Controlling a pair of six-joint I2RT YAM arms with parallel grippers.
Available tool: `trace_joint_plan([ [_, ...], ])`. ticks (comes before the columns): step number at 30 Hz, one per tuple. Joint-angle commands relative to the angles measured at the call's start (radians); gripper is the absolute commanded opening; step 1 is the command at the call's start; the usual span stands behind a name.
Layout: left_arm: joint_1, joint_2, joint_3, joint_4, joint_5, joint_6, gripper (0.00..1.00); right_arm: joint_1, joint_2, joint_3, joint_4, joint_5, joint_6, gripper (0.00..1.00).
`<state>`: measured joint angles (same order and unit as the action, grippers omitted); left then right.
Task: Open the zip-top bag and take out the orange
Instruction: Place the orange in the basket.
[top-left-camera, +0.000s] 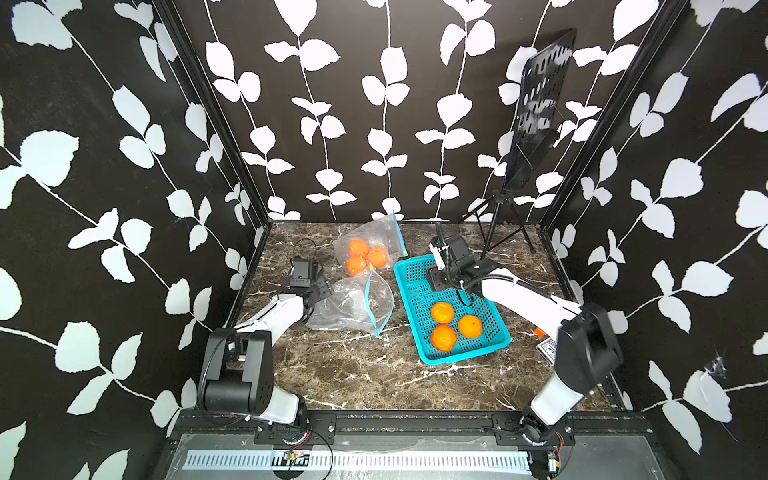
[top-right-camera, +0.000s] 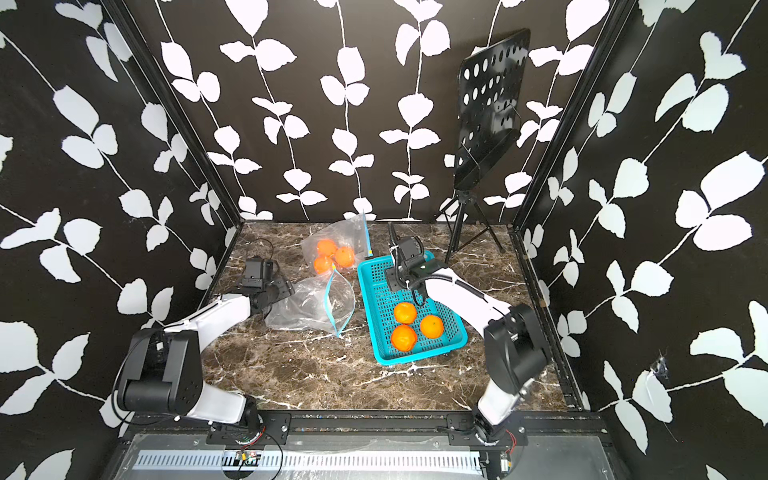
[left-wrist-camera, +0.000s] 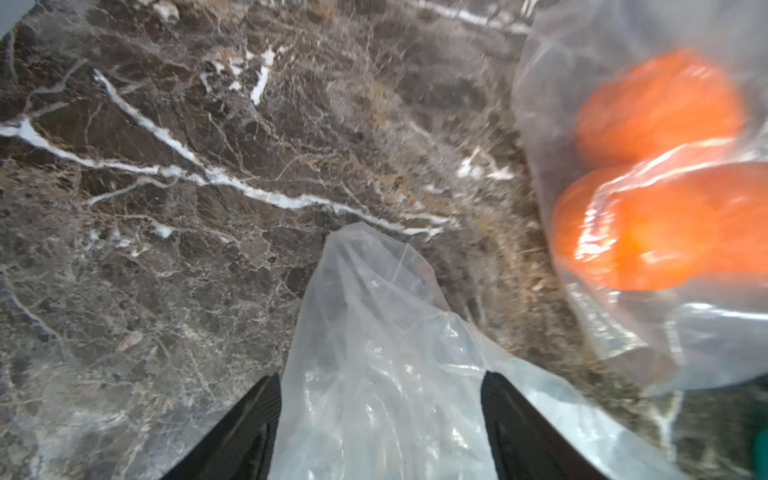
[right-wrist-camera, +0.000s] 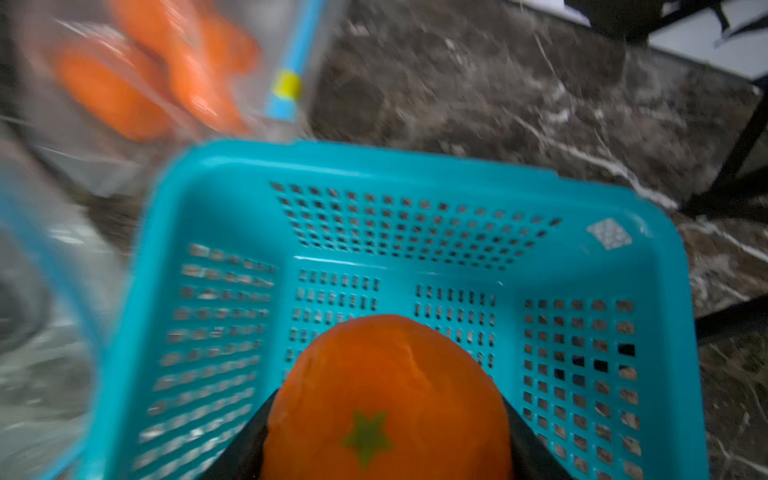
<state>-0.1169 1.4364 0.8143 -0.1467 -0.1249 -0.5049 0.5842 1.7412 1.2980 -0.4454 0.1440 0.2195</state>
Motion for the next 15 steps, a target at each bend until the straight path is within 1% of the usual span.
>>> trace_joint_plan([
  [1, -0.003, -0.085, -0.001, -0.01, 0.014, 0.001, 0.8, -0.007, 0.041, 0.007, -0.097, 0.136, 0.032, 0.53],
  [7, -0.007, -0.13, 0.003, -0.037, 0.013, 0.008, 0.81, -0.007, 0.075, 0.004, -0.108, 0.162, 0.064, 0.53],
  [11, -0.023, -0.147, -0.001, -0.04, 0.013, 0.011, 0.81, -0.007, 0.074, -0.017, -0.173, 0.202, 0.112, 0.54],
  [15, -0.045, -0.147, 0.015, -0.047, 0.018, 0.01, 0.81, -0.007, 0.045, -0.075, -0.169, 0.176, 0.14, 0.57],
])
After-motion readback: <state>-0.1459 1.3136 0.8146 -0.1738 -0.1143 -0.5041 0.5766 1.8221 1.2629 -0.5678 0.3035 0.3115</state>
